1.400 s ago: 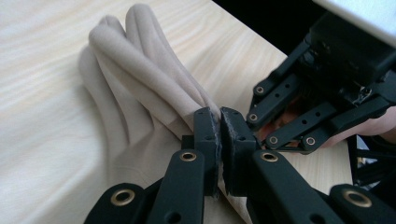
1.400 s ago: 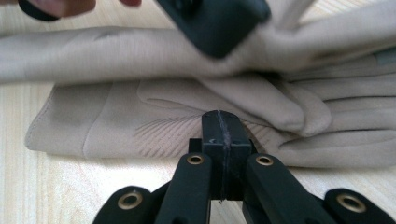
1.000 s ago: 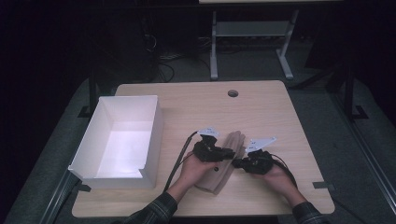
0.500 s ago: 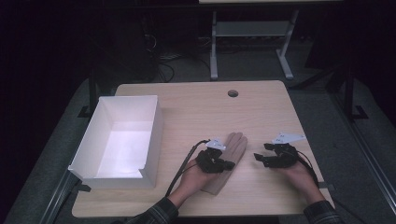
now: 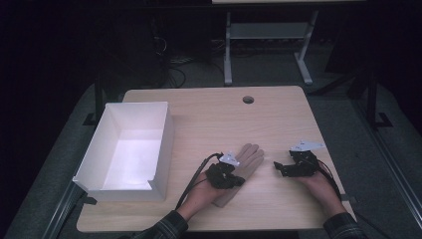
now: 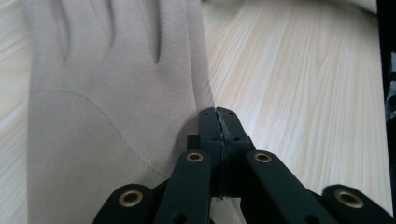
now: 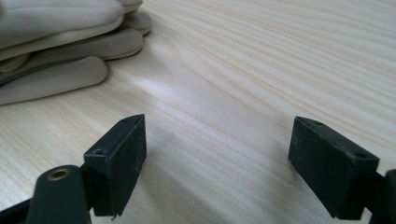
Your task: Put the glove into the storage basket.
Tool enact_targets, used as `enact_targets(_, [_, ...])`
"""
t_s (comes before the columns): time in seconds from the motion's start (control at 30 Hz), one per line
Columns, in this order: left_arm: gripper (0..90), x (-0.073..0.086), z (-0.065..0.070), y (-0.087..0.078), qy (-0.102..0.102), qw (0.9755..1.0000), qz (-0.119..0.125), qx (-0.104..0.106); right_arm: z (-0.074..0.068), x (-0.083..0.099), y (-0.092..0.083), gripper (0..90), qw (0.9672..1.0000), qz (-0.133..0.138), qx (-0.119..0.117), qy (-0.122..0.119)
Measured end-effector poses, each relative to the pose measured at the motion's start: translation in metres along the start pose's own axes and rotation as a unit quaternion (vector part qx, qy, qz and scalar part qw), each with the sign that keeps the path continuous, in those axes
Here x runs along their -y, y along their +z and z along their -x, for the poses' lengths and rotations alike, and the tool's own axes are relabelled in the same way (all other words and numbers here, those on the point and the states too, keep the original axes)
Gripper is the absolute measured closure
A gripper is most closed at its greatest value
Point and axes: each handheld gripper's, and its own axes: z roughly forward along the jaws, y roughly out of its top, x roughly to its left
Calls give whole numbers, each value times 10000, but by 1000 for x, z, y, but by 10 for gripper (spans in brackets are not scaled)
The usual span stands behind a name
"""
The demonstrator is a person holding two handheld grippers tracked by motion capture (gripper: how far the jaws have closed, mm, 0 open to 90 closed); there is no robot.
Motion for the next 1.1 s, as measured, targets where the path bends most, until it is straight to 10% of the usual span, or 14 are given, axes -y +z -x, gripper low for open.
enact_targets(0.6, [857,14,-6,-36,123,9995,-135,-258,1,0,1,179,10000,-22,-29,39])
enact_targets(0.93, [397,-4,-19,-48,275,9979,94,-571,1,-1,2,179,10000,-20,-44,56])
enact_targets(1.1, [167,-4,-23,-32,497,9959,-187,-727,1,-1,2,179,10000,-21,-45,56])
